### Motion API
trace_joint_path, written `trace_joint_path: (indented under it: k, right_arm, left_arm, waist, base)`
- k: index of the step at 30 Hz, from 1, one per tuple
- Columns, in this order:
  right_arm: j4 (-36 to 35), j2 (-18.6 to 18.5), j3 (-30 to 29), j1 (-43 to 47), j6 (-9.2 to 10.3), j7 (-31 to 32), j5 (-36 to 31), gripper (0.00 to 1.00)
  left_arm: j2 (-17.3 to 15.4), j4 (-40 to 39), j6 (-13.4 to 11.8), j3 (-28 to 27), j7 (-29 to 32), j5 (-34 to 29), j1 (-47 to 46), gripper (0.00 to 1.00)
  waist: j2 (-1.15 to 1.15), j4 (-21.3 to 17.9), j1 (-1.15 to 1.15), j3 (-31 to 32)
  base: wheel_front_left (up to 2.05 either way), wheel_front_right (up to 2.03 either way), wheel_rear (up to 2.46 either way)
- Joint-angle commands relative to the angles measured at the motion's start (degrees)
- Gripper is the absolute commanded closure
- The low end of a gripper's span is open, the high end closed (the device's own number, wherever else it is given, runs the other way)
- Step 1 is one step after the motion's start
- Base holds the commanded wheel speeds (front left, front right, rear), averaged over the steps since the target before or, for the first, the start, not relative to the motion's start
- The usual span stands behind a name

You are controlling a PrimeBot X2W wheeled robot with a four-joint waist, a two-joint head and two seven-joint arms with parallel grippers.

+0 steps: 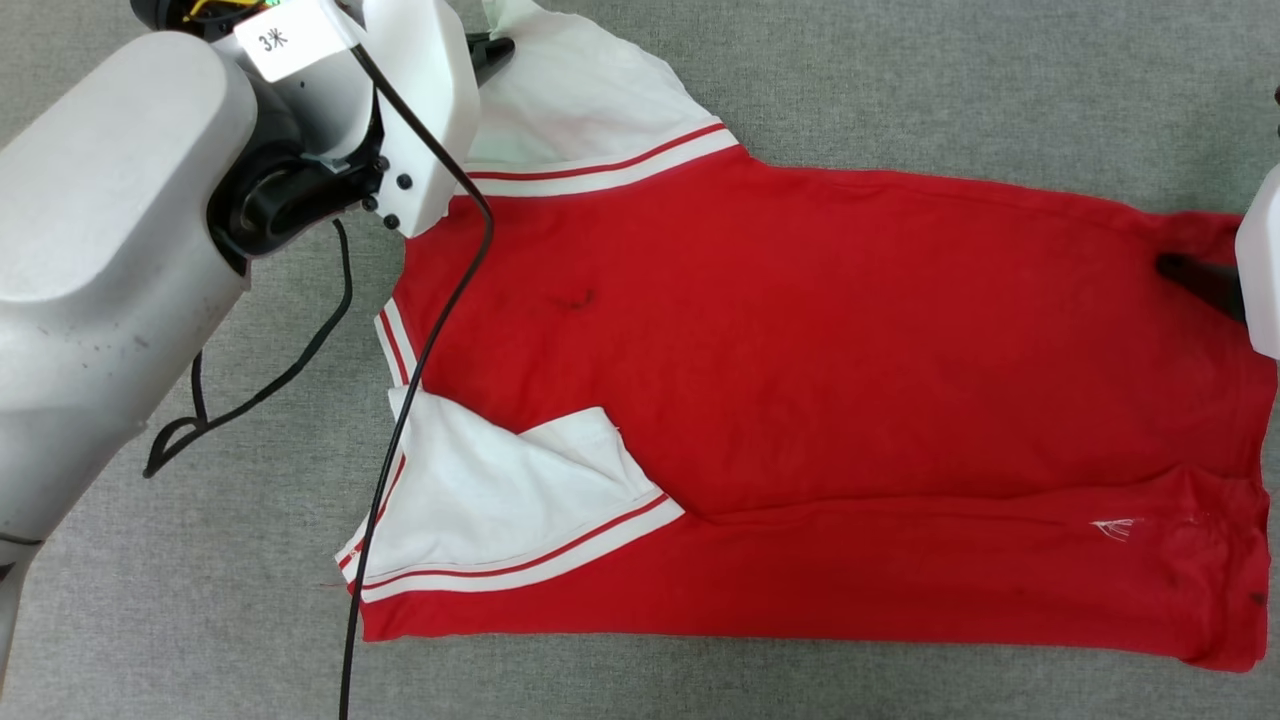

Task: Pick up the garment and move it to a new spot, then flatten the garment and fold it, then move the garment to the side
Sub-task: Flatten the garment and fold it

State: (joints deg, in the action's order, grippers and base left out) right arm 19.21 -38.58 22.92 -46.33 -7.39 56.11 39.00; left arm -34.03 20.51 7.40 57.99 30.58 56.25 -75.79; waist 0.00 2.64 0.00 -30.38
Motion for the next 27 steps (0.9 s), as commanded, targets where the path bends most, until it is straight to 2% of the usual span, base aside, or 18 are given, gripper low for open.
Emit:
trace_joint_path:
  k: [1,2,8,13,20,27]
  right_arm:
    - [2.3,2.3,3.5,3.5,-0.17,-0.8,1.4,0.65]
    - [2.5,2.2,3.6,3.2,-0.17,-1.9,1.7,1.0]
    - [3.0,0.2,3.1,-0.9,-0.06,-12.0,1.5,1.0]
    - [2.0,-1.1,4.4,0.6,-0.06,-20.6,2.6,1.0]
    - [0.2,-1.7,7.7,4.9,-0.07,-27.7,3.5,1.0]
    - [-1.5,-2.8,9.0,11.9,-0.07,-32.8,4.1,1.0]
  left_arm:
    - [-0.2,0.3,0.0,0.3,-0.5,0.5,-0.8,1.0]
    - [-0.3,0.5,0.0,0.5,-0.6,0.5,-0.8,1.0]
    - [-0.3,1.9,0.0,1.6,-2.5,1.2,0.5,1.0]
    - [-1.4,2.2,0.0,2.8,-4.4,1.7,2.9,1.0]
    - [-3.5,0.6,-0.1,3.9,-7.5,2.7,8.7,1.0]
    - [-5.9,-3.6,-2.5,5.1,-10.5,4.1,17.0,1.0]
  waist:
    - [0.0,0.1,0.0,-0.2]
    - [0.0,0.0,0.0,-0.2]
    - [0.0,-0.5,0.0,2.4]
    - [0.0,-0.7,0.0,6.6]
    - [0.0,-0.9,0.0,12.3]
    - [0.0,-0.3,0.0,17.7]
  base:
    - [0.0,0.0,0.0]
    - [0.0,0.0,0.0]
    - [0.0,0.0,0.0]
    - [0.0,0.0,0.0]
    - [0.0,0.0,0.0]
    - [0.0,0.0,0.0]
